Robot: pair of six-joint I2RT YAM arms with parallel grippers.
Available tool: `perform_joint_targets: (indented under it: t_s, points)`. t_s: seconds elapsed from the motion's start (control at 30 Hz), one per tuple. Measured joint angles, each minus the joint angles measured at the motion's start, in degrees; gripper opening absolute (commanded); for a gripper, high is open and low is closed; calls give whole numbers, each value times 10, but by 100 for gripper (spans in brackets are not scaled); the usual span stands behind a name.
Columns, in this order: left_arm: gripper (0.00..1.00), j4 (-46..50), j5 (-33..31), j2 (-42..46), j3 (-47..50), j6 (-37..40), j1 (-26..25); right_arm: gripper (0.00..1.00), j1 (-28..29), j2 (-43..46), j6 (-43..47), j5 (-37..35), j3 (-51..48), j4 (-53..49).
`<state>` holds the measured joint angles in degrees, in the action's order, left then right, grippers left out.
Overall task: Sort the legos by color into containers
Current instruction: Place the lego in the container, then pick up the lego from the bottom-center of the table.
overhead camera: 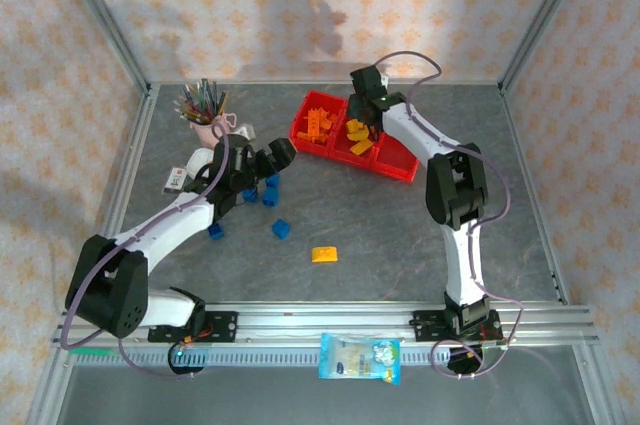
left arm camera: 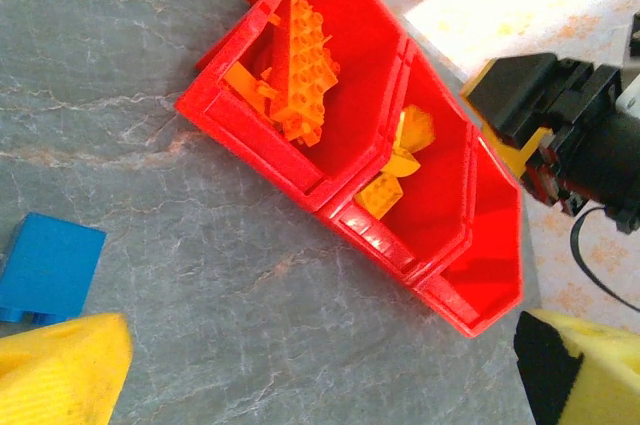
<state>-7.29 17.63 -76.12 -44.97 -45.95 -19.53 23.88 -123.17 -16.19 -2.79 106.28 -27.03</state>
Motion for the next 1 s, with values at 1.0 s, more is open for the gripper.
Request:
perform_joint_targets:
  t_s: [1.0]
  points:
    - [99, 153, -66, 298, 132, -12, 0, 85, 260, 323, 3, 33, -401, -41]
